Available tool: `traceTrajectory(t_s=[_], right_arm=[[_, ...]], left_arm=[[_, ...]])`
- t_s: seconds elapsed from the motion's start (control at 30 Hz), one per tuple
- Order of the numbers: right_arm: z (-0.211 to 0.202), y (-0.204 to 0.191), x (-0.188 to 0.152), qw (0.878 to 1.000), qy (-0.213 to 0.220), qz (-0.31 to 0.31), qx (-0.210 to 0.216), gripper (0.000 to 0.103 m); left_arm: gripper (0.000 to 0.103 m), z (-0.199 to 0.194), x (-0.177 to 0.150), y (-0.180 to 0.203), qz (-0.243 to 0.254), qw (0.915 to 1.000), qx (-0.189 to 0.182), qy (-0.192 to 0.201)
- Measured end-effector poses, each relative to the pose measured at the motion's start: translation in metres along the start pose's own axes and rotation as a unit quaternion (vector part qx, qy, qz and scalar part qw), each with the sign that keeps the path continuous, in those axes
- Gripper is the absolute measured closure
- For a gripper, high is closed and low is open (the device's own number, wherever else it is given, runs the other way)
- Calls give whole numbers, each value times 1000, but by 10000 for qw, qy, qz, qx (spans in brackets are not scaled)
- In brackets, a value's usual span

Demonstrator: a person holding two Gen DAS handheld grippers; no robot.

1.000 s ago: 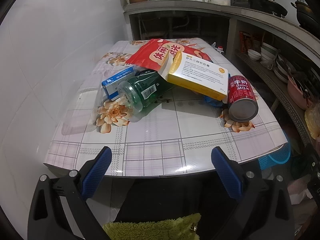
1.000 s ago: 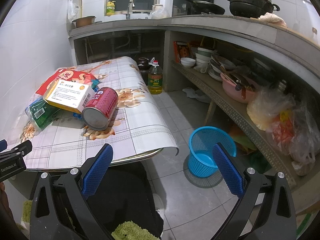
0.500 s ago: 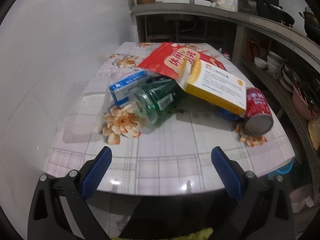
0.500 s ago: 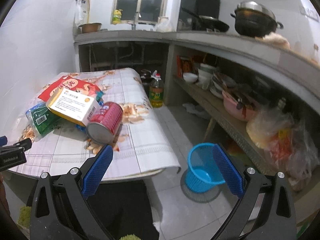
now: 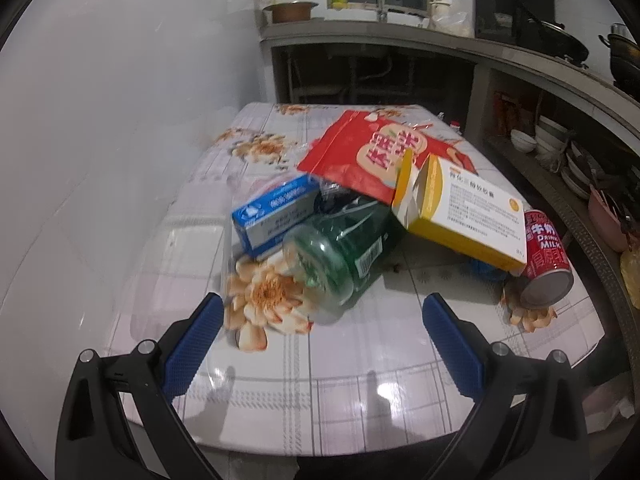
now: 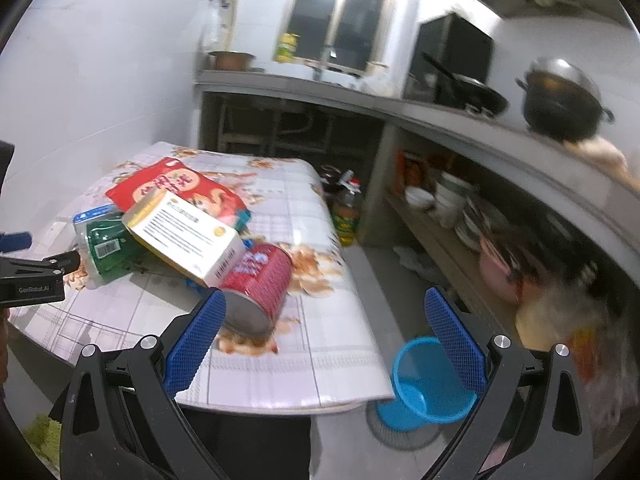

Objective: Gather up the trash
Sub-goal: 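Reach the right gripper to the white-and-yellow capsule box and close on it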

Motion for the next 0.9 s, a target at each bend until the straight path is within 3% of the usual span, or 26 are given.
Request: traceTrajectory(t_s=[0.23,0.43,0.63,0.7,0.8,0.9], right_arm=[[14,-27,34,9950,237,-466,849,8],[31,-64,60,9776,286,-1203,1703,8],[60,-111,59,9457,-67,-2270,2326,8],[68,-128,50,9285,-183,-2775,2460,8],[79,-147,37,9067,-346,-3348,2540,8],[93,-158,28,8926,-479,-3723,2496,8]], left_arm=[[6,8,8,1,167,9994,-315,41],[6,14,10,4,270,9981,-560,-41],[6,14,11,0,134,9950,-976,143],[6,13,11,-3,-5,9928,-1175,230],[5,12,13,-6,-121,9910,-1305,284],[5,10,12,-9,-91,9892,-1422,357]])
Point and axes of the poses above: each gripper's, at about its wrist camera, not at the fingertips, and z roughly the way its jaws point, y to its right, x to its top, the point moved 8 cm from there along z, roughly the way its jaws point, and after that the axes turned 2 degrees about -y, right-handed, at the moved point
